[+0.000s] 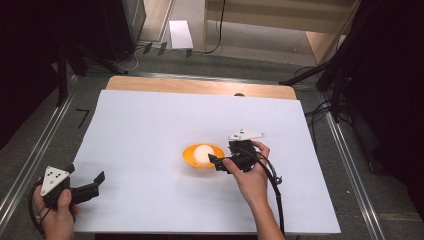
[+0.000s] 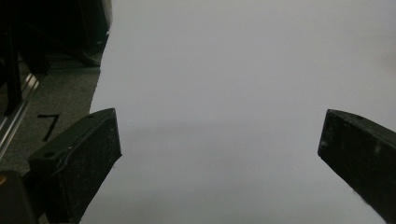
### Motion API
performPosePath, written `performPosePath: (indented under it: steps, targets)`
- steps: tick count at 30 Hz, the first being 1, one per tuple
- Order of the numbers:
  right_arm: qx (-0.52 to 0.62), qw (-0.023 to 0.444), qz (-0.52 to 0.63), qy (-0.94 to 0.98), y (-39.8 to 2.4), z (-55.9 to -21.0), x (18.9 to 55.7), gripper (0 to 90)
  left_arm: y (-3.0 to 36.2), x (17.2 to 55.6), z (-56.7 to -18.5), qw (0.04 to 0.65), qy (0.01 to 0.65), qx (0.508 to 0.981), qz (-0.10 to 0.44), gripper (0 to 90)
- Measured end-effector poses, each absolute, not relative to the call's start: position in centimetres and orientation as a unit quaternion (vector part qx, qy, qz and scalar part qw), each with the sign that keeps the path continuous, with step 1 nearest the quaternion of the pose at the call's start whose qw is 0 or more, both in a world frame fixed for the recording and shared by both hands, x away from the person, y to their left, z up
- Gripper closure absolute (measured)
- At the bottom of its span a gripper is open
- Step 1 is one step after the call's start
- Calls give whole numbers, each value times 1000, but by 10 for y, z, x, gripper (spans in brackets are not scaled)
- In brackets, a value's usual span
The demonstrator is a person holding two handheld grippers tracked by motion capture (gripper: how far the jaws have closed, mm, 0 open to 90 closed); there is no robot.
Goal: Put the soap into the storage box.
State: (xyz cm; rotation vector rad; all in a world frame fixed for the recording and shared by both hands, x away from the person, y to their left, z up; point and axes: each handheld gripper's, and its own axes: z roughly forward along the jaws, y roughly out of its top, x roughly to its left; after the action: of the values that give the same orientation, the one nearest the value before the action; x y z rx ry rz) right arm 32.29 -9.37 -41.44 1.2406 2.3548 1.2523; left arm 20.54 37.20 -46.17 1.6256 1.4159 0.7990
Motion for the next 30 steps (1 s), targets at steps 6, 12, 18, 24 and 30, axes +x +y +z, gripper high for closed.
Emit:
performPosePath:
  steps: [6, 12, 18, 24, 30]
  targets:
    - [431, 104, 423, 790, -108, -416, 322, 132, 372, 205, -462, 409, 562, 645, 317, 0]
    - [433, 111, 419, 790, -117, -415, 320, 132, 372, 206, -462, 410, 563, 644, 317, 0]
    - [438, 117, 424, 784, -128, -416, 317, 132, 372, 205, -462, 410, 563, 643, 317, 0]
    - [452, 121, 421, 777, -144, -420, 315, 134, 372, 206, -462, 410, 563, 643, 317, 0]
    - [455, 123, 428, 771, -157, -422, 310, 133, 372, 206, -462, 409, 564, 643, 318, 0]
